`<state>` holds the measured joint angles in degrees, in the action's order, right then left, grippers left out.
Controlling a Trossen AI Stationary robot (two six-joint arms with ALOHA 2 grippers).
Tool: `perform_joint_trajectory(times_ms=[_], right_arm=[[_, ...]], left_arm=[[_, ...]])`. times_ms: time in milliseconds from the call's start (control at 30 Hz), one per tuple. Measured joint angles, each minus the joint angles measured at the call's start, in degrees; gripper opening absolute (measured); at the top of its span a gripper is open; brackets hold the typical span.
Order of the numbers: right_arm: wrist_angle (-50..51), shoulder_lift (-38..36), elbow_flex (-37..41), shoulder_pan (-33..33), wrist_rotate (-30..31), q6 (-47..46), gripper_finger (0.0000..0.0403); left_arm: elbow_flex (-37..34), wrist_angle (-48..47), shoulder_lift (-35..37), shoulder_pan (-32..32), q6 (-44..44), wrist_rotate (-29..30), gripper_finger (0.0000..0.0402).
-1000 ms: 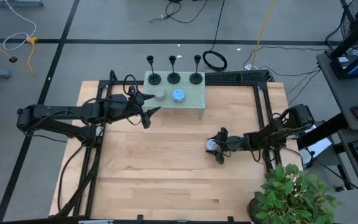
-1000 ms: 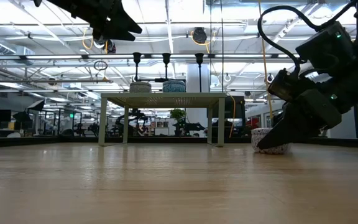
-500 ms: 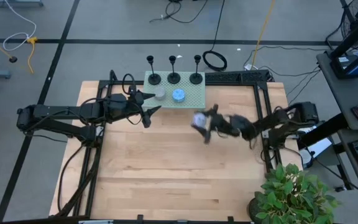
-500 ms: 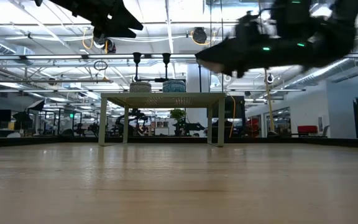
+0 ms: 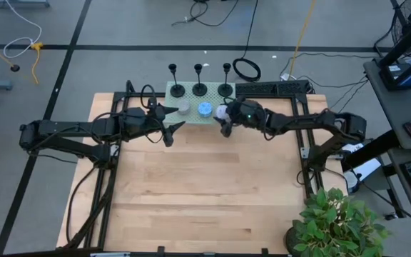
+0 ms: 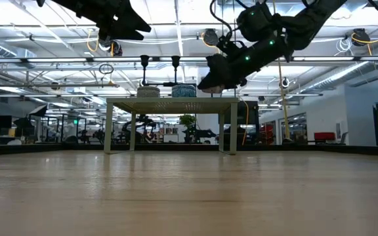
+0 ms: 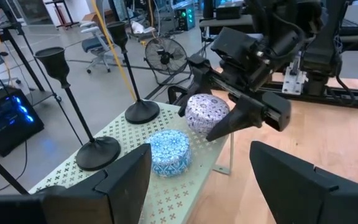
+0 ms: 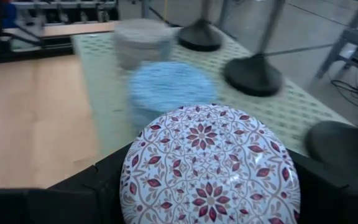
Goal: Pick & Place candle stick holders
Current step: Put the white patterned scented candle on the shelf
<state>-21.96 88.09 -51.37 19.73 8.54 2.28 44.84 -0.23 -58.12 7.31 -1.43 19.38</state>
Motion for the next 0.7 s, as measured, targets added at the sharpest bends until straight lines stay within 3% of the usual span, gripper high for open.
perform_joint_trajectory(times_ms=[333, 500, 700], right_arm=[[0.48, 1.87, 0.17, 3.55, -1.08, 0.05, 0.0314], [-2.75, 3.78, 0.26, 4.03, -3.88, -0.32, 0.0346], [-7.73, 3.48, 0.09, 3.97, -3.87, 1.85, 0.0355]], left_arm=[[0.0, 0.04, 0.0, -0.07, -0.03, -0.31, 0.0273], [0.0, 0.07, -0.01, -0.11, -0.03, -0.37, 0.0273], [0.0, 0.05, -0.01, -0.11, -0.03, -0.39, 0.0273]])
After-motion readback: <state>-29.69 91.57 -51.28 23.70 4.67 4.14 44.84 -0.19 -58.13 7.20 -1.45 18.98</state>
